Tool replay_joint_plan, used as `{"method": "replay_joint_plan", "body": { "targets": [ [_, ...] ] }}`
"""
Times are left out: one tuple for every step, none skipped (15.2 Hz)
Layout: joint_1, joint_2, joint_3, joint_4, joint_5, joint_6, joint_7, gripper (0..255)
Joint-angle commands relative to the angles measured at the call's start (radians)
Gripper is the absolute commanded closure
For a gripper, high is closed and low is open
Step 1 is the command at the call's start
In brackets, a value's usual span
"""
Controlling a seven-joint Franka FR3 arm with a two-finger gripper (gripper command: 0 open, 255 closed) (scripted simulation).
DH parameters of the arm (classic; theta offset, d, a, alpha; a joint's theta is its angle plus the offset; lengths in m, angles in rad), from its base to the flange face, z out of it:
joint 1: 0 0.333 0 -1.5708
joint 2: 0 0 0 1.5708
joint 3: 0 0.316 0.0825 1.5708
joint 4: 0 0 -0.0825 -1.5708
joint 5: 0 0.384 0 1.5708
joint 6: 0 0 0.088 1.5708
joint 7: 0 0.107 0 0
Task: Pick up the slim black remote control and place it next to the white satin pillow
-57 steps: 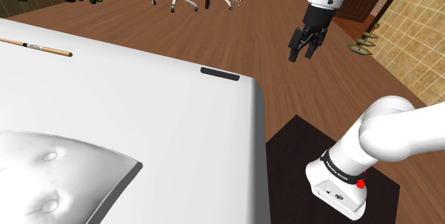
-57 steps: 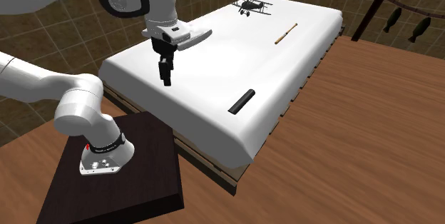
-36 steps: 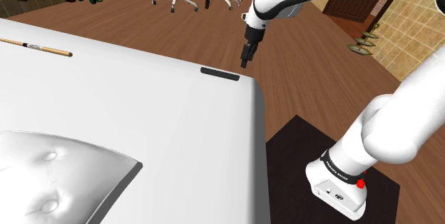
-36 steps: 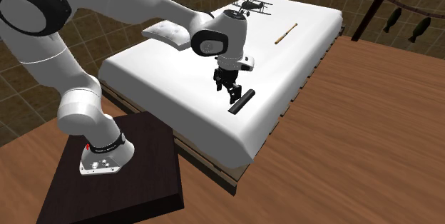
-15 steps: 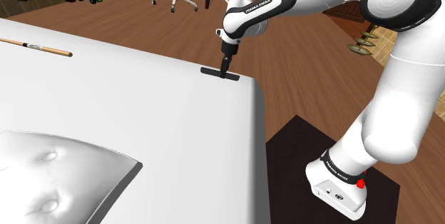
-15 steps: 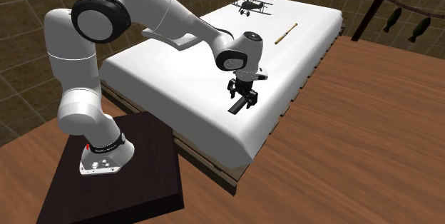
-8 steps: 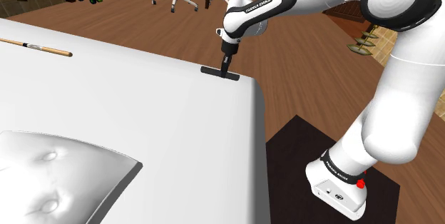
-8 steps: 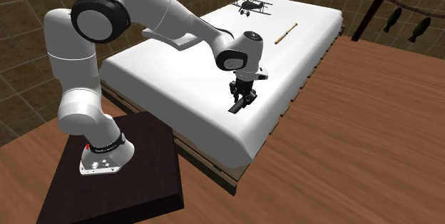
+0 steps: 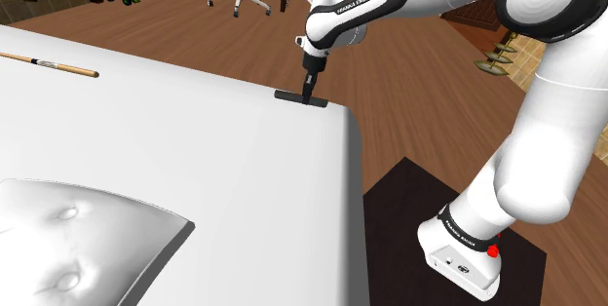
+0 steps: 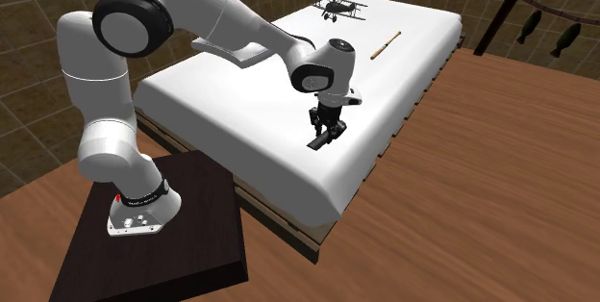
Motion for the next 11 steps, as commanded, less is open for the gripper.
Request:
{"method": "replay_joint_plan", "body": {
  "targets": [
    [0.001, -0.014, -0.001, 0.009, -0.003, -0.023, 0.004, 255],
    [0.001, -0.021, -0.001, 0.013, -0.005, -0.035, 0.006, 255],
    [0.002, -0.028, -0.002, 0.018, -0.007, -0.046, 0.007, 255],
    [0.002, -0.034, -0.002, 0.024, -0.008, -0.058, 0.009, 255],
    [0.002, -0.041, -0.003, 0.029, -0.010, -0.070, 0.011, 255],
    [0.002, -0.047, -0.003, 0.035, -0.012, -0.081, 0.012, 255],
    [0.003, -0.053, -0.004, 0.041, -0.013, -0.093, 0.014, 255],
    [0.003, -0.059, -0.004, 0.047, -0.015, -0.105, 0.015, 255],
    [0.003, -0.064, -0.004, 0.053, -0.016, -0.117, 0.016, 255],
    [0.003, -0.070, -0.005, 0.060, -0.017, -0.129, 0.018, 255],
    [0.003, -0.075, -0.005, 0.066, -0.019, -0.141, 0.019, 255]
  ]
}}
